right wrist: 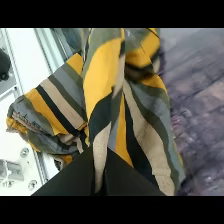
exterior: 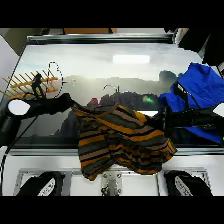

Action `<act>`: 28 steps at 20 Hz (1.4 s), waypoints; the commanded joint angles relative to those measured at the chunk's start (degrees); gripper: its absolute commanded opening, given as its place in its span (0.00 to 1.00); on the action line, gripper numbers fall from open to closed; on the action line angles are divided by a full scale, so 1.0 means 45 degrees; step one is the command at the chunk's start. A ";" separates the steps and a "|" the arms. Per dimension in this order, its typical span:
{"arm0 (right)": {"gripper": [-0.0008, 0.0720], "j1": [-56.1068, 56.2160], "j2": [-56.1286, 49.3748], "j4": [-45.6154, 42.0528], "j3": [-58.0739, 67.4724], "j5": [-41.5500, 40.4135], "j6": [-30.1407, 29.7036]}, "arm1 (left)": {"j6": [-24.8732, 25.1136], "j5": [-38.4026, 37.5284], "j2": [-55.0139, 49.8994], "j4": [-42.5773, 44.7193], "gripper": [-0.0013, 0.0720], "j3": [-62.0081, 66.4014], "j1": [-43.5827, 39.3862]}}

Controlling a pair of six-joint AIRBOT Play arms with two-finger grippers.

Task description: Fold the clothes and pants, and hang the long-sleeved shirts on hangers.

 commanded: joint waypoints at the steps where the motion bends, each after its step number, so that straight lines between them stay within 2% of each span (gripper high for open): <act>1: 0.01 0.0005 -0.0005 0.1180 -0.0695 -0.0442 -0.0675 | -0.0228 -0.0597 0.1423 0.1195 0.03 0.1345 -0.0005; 4: 0.01 0.0461 0.0078 0.3079 -0.0971 -0.0427 -0.1433 | -0.0568 -0.1472 0.2429 0.2618 0.03 0.2195 -0.0005; 6: 0.01 0.0801 0.0389 0.3988 -0.0928 -0.0442 -0.1967 | -0.0967 -0.2628 0.2365 0.3857 0.03 0.2263 -0.0005; 9: 0.01 0.0855 0.1103 0.4148 -0.0918 -0.0423 -0.1933 | -0.1010 -0.3356 0.1307 0.4512 0.03 0.2263 -0.0010; 11: 0.01 0.0855 0.1574 0.3730 -0.0918 -0.0364 -0.1321 | -0.1069 -0.2739 0.0578 0.4439 0.03 0.2268 -0.0005; 14: 0.01 0.0869 0.1880 0.1787 -0.0918 0.0058 -0.0418 | -0.1209 -0.1749 0.0243 0.4367 0.03 0.2424 -0.0005; 18: 0.01 0.0865 0.1778 0.0622 -0.0957 -0.0185 -0.0350 | -0.1195 -0.2535 0.0384 0.4362 0.03 0.3687 -0.0010; 22: 0.01 0.0869 0.1316 0.0709 -0.1049 -0.1642 -0.0355 | -0.1200 -0.2744 0.1855 0.4371 0.03 0.3565 -0.0010; 25: 0.01 0.0928 0.0539 0.1651 -0.1224 -0.2419 -0.0398 | -0.1355 -0.3045 0.3667 0.4284 0.03 0.2623 -0.0695; 28: 0.01 0.1681 -0.0262 0.3492 -0.1219 -0.3827 -0.1219 | -0.2667 -0.3011 0.5323 0.4527 0.03 0.1676 -0.2793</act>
